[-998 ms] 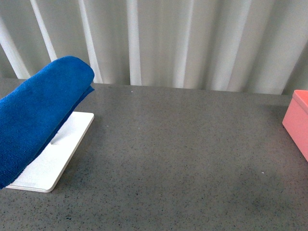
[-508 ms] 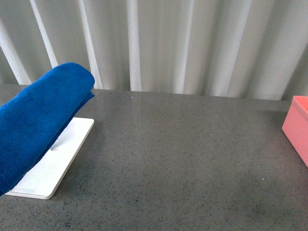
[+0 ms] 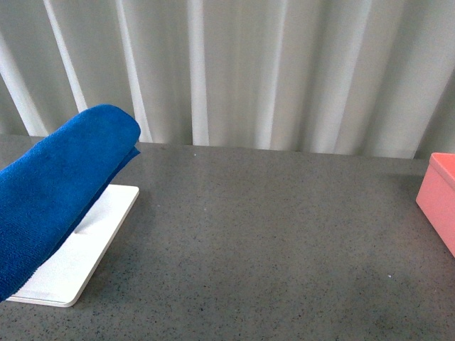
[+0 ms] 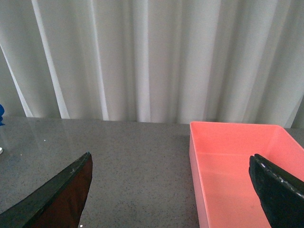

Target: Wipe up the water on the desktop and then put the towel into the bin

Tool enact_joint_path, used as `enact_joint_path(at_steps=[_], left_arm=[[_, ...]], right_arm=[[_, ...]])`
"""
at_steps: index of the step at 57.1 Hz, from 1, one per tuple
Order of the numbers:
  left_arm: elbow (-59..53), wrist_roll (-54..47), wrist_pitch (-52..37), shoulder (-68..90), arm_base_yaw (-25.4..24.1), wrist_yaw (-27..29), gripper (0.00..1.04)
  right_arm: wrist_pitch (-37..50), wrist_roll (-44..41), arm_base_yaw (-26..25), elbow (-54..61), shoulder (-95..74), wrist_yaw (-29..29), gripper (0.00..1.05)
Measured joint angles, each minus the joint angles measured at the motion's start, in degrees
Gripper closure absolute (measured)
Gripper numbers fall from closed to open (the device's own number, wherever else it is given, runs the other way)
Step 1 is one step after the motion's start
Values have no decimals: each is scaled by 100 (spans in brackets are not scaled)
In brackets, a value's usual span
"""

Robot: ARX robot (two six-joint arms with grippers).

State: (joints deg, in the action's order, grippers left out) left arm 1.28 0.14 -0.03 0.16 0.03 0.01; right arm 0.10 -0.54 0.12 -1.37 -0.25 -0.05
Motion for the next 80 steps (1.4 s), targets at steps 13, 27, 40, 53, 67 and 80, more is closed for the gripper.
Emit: enact_joint_path(at_steps=[13,27,40,53,67,80], left_arm=[[844,-90,868,1694,-518,-2031,7],[2151,-173,-839,4024,-461,-2216,7],[3757,-380,-745,6017,190,-1987,7],[5335,-1440,11,7595,942,-1499,7],[6207,-2253,11,9197,1108,-616,7],[6881,-2343,-15,10419,1119,354,7]], right_arm=[[0,0,-4,0,2,0,7],[0,0,-4,0,2,-2,7],[0,-2,-4,0,4,-2,7],[0,0,-4,0,4,-2,7],[0,-2,-4,0,4,-4,7],[0,0,-4,0,2,-2,7]])
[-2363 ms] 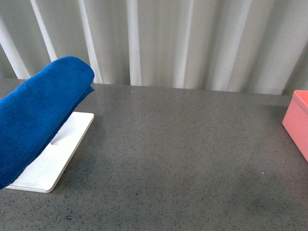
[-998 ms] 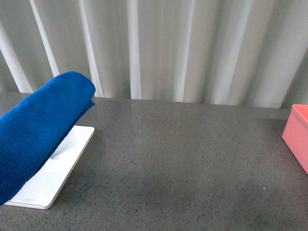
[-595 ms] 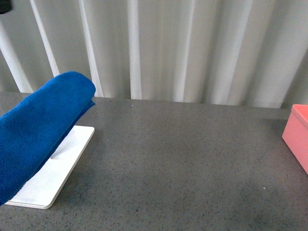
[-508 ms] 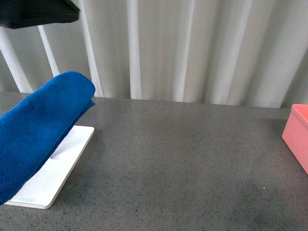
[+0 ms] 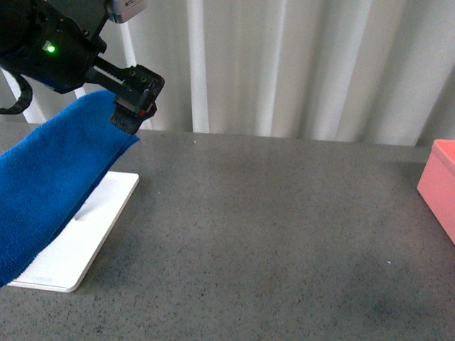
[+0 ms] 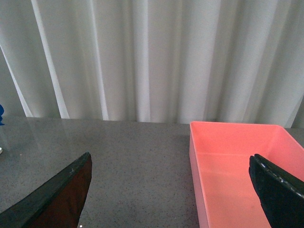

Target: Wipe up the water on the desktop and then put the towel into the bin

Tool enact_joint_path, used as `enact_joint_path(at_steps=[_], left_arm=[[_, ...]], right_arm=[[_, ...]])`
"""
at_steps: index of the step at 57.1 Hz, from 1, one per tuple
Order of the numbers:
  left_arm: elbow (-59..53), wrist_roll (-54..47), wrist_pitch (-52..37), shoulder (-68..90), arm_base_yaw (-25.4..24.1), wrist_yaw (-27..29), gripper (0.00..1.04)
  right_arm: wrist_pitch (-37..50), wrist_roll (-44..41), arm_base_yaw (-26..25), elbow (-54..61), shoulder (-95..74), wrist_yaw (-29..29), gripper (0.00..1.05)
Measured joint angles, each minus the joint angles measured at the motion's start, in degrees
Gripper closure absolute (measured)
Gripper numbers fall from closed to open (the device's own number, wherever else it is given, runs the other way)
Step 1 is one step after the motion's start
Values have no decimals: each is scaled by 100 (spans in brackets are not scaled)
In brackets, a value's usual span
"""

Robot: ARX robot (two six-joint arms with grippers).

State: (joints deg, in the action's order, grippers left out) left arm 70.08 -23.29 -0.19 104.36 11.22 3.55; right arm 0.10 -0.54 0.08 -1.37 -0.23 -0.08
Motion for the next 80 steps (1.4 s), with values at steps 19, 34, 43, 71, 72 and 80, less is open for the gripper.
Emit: enact_joint_path(at_steps=[19,34,43,71,72,80], left_arm=[[1390,-114,223,1303,-280,918,7],[1930,-81,507,1751,-592,1038,7],[2033,13,817,1853,-765,955,7],[1808,0,909,1899,-699,597,7],[1794,-7,896,1899,-699,597,7],[1746,-55,839,1899,-699,660,25]], right_arm=[[0,0,0,0,2,0,7],[0,0,0,0,2,0,7],[0,0,0,0,2,0,7],[0,0,0,0,2,-2,7],[0,0,0,0,2,-2,7],[0,0,0,0,2,0,7]])
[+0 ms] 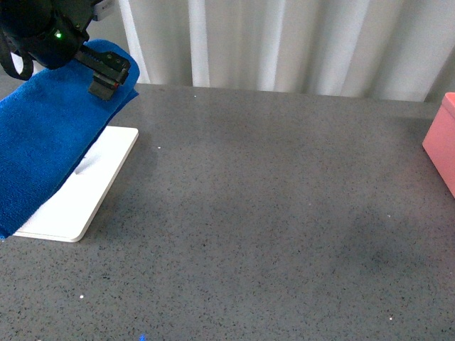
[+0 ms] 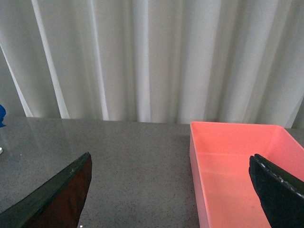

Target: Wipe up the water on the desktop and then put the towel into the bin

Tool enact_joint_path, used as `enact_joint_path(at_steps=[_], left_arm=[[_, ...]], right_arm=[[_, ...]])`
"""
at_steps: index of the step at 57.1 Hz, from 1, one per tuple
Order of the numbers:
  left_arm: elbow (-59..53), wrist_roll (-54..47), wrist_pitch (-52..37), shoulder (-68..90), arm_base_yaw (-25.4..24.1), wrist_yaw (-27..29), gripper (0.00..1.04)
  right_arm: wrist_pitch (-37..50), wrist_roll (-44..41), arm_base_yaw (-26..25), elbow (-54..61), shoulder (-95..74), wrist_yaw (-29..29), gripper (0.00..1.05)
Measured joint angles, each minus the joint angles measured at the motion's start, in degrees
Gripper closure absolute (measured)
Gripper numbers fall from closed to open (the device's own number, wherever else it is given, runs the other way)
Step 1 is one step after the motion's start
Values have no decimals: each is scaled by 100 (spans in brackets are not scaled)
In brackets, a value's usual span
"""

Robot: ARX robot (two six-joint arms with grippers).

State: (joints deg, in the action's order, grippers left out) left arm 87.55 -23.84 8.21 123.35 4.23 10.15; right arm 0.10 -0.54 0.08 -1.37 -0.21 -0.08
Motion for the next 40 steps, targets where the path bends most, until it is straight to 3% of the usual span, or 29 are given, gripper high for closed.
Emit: enact_joint_path(at_steps=[24,40], left_arm=[[-13,-35,-35,-2,-15,0,97],[-136,-57,-63,-195,-131,-299,100]], right_arm=[[0,0,0,0,0,0,7],[0,0,0,0,0,0,7]])
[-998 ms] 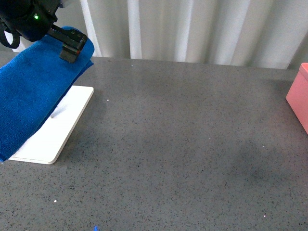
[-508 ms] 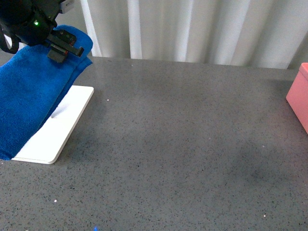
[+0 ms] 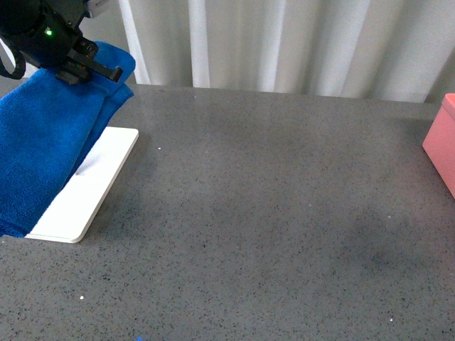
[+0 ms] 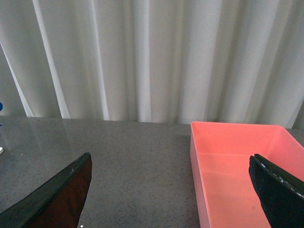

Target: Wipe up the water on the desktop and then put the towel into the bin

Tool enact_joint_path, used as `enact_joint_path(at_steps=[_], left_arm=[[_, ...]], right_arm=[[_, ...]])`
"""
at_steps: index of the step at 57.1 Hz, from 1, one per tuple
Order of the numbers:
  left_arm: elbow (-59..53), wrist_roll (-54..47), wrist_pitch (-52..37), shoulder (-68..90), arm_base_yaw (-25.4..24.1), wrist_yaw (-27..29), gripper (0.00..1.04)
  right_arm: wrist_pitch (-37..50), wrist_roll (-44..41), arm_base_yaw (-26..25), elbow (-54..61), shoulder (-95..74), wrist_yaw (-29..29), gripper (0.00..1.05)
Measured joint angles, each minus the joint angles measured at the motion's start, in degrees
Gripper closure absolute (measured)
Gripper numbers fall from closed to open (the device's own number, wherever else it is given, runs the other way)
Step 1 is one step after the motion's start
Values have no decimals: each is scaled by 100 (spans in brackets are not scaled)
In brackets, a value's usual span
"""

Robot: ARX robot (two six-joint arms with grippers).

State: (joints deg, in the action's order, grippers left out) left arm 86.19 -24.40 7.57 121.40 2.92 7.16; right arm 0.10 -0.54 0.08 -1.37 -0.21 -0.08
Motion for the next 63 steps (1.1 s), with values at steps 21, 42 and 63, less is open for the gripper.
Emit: enact_joint_path(at_steps=[21,42,63], left_arm=[[-42,94,328,-824,-297,-498,100],[223,1749,208,-1904,-258,-2061,100],[-920,3508,-1541,-2898,852,-3088,100]], right_arm=[[0,-2,0,0,0,0,7],[0,0,0,0,0,0,7],[0,-2,0,0,0,0,7]])
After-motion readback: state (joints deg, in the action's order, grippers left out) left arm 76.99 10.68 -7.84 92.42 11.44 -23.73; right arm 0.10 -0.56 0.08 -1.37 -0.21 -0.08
